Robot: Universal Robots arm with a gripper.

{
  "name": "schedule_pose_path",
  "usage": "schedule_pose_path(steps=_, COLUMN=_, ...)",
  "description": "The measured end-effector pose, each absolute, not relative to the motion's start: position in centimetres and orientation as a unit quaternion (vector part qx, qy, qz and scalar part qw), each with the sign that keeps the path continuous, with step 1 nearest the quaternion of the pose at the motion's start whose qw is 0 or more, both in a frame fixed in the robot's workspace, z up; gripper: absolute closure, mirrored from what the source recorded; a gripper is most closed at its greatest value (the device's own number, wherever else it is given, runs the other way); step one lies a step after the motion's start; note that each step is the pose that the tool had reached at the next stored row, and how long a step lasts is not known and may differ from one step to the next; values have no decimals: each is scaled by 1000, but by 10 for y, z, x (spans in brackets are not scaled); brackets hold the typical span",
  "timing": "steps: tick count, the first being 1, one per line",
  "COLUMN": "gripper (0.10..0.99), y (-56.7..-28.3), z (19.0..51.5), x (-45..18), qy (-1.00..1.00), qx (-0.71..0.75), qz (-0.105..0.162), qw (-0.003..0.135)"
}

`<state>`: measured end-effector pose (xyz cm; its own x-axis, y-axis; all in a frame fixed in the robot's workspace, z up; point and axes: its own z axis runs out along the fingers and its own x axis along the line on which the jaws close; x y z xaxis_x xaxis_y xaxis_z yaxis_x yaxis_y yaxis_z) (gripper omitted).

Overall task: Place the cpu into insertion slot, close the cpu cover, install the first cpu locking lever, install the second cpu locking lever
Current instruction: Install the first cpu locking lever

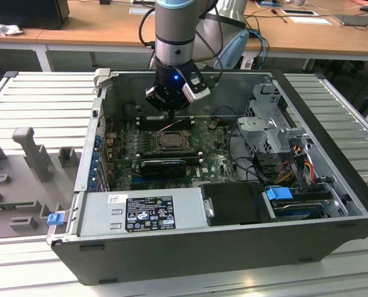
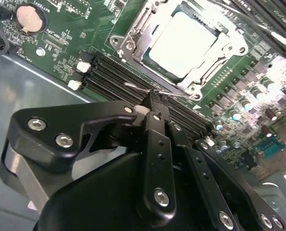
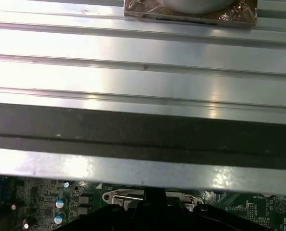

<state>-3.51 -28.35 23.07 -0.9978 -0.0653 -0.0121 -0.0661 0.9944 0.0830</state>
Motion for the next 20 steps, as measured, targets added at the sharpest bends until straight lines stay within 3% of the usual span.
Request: schedule_pose_path(steps=20, gripper=980, y=-282, z=211, x=-22, qy=999, qx=-34, qz=42, qw=8)
